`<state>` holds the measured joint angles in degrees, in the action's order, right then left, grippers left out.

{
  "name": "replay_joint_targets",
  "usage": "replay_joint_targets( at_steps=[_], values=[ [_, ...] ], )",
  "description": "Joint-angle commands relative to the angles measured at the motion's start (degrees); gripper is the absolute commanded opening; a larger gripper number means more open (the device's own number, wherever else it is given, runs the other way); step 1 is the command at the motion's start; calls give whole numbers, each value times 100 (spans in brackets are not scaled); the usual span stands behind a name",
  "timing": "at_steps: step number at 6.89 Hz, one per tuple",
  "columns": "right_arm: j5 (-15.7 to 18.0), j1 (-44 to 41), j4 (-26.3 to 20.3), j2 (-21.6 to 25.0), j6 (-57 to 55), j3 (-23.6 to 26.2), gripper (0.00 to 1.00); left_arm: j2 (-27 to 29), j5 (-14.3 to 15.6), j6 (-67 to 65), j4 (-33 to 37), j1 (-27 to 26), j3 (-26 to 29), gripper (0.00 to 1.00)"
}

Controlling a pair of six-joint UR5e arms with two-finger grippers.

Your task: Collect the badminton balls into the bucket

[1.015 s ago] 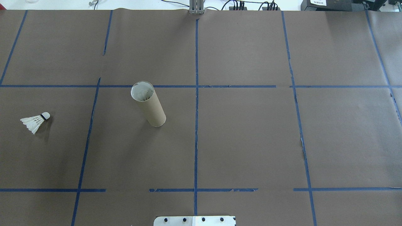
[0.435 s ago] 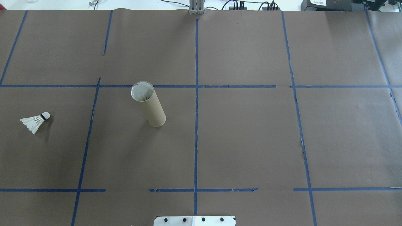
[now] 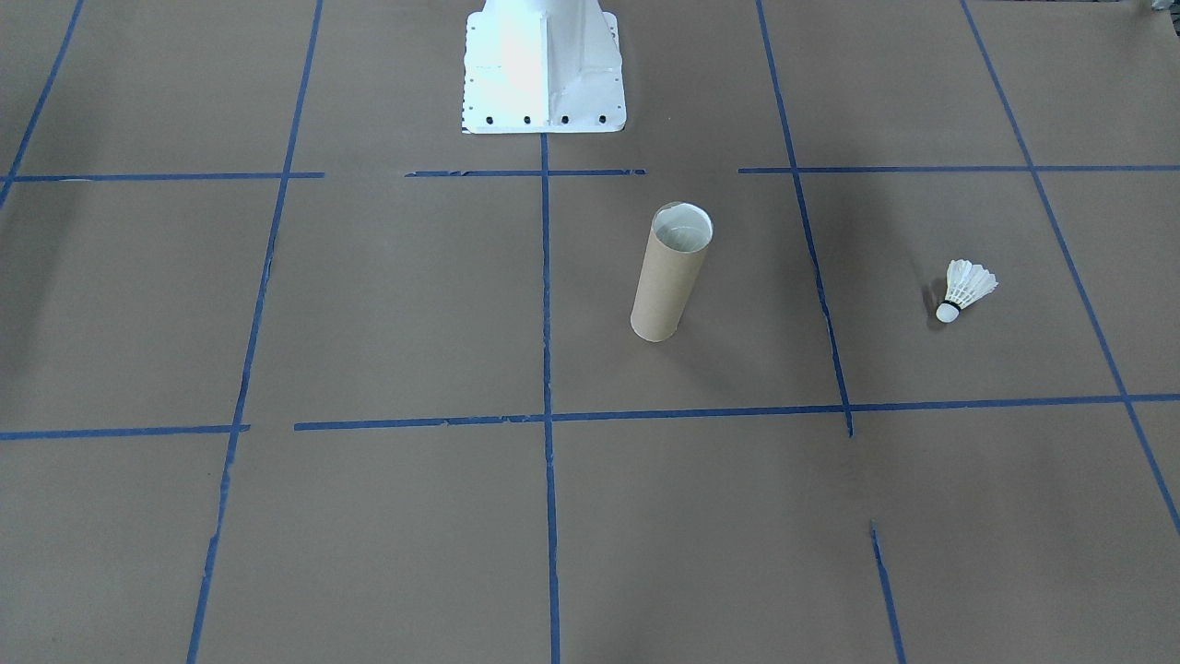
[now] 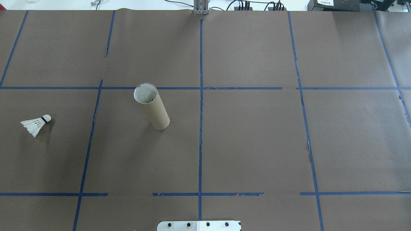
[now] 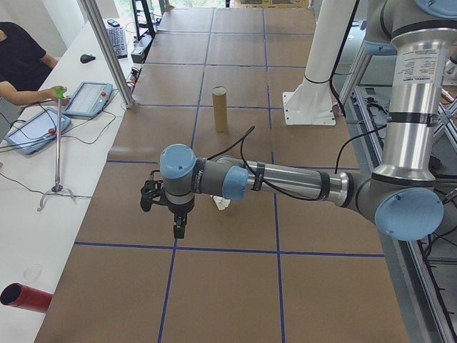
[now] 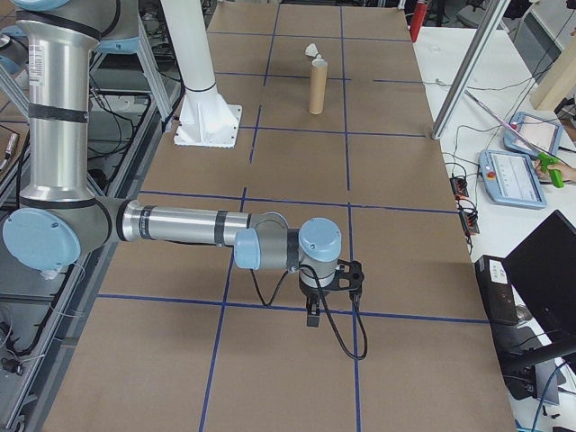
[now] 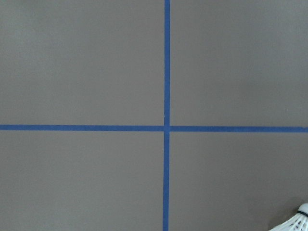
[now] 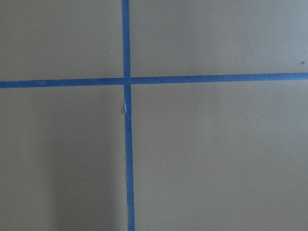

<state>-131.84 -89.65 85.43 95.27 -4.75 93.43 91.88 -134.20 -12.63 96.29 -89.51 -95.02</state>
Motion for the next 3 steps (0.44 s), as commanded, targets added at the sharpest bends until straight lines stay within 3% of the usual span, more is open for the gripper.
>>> replay_joint_targets(
  at_steps=[1, 3],
  values=[
    [0, 0, 0, 0, 0, 0, 100, -292, -358, -546, 1009, 12, -51, 100],
    [0, 0, 0, 0, -9, 0, 100, -373, -361, -1061, 1618, 47, -200, 100]
  ],
)
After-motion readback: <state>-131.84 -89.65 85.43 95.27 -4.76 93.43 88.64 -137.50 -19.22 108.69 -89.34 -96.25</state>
